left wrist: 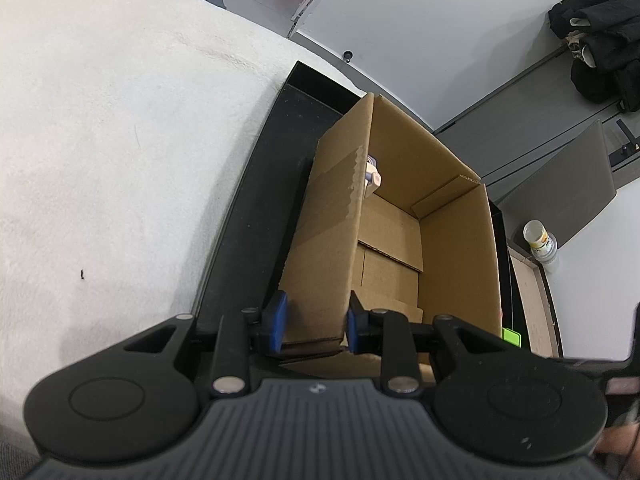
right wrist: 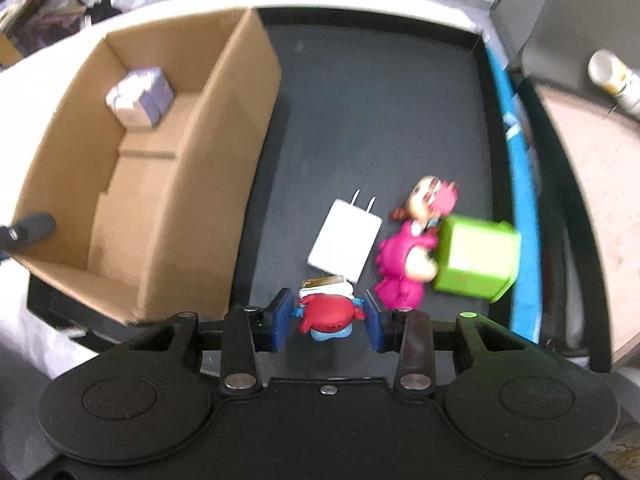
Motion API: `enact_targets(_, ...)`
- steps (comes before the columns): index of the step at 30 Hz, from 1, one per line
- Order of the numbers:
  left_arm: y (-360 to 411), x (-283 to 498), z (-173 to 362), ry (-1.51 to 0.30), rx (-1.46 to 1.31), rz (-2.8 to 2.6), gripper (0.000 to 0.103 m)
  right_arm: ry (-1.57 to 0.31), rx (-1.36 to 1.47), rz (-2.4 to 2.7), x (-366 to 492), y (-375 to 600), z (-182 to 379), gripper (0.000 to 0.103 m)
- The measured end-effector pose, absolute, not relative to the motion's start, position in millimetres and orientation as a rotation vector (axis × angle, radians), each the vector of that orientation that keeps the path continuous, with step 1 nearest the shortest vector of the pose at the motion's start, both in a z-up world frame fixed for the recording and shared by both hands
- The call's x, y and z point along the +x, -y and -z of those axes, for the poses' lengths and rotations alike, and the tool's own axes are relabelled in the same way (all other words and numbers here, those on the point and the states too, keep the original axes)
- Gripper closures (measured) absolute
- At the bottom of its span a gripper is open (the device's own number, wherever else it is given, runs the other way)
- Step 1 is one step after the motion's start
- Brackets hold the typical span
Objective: Organize rigid objects
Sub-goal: 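Lift the figurine with the right gripper and carry it into the box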
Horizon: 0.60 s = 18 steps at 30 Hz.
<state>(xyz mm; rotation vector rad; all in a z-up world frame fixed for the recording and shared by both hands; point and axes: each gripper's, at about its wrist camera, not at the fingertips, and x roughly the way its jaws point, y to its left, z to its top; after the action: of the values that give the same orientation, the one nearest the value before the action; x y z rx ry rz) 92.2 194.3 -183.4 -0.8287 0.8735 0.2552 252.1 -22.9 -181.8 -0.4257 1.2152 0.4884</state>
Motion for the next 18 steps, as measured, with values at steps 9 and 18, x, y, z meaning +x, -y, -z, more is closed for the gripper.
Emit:
enact_targets(9, -195.3, 92.8, 184.3, -0.875, -0.832, -0.253, 0.076, -1.083, -0.411, -0.521, 256.5, 7.9, 130.1, 0.065)
enact_targets(18, -196.5, 93.2, 185.1, -0.876, -0.839, -0.250, 0.076, -0.991, -0.385, -0.551, 261.8, -14.7, 105.9, 0.065)
